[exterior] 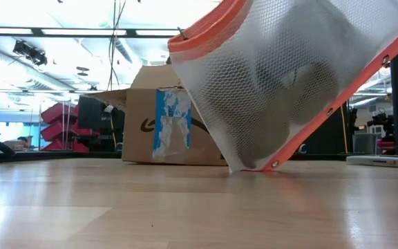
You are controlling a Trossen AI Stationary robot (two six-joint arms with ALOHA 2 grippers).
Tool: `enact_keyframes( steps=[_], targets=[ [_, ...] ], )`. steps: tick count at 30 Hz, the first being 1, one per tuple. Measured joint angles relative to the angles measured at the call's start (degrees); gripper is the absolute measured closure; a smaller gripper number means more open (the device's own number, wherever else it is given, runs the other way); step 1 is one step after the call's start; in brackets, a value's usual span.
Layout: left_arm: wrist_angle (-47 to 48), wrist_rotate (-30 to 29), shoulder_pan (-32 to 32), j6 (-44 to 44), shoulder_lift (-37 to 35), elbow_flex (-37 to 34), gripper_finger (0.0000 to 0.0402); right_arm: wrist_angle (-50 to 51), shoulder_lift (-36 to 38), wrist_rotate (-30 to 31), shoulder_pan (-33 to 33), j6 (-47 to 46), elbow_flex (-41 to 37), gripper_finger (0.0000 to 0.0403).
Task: Unpack boxes
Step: Close the transparent zip bag
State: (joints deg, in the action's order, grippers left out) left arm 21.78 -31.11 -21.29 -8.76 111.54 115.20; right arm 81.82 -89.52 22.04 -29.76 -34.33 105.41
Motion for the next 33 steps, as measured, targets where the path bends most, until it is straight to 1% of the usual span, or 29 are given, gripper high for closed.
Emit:
enact_keyframes(
  steps=[15,17,21,26,29,33],
  targets=[
    [5.86,-6.75,-0.32,4.97,0.4,2.5,0.0374,0.06,-0.02,-1.32,-0.07,-1.78,0.01,0.0403],
    [8.55,-8.54,-0.53,9.73,0.32,3.7,0.0365,0.04,-0.02,-1.42,-0.11,-1.88,0.01,0.0403],
    [15.11,-8.16,-0.84,19.94,0.31,5.74,0.0334,0.04,-0.02,-1.46,-0.13,-1.88,0.02,0.0403],
    [15.29,-2.97,-0.96,30.08,0.31,5.85,0.0279,0.04,-0.02,-1.46,-0.13,-1.86,0.02,0.0403],
    [15.46,-1.21,-0.84,33.72,0.31,5.62,0.0248,0.04,-0.02,-1.42,-0.13,-1.88,0.0,0.0403],
    [15.25,-0.94,-0.23,32.52,0.41,5.05,0.0238,-0.11,-0.02,-1.42,-0.13,-1.92,0.0,0.0403]
  ],
)
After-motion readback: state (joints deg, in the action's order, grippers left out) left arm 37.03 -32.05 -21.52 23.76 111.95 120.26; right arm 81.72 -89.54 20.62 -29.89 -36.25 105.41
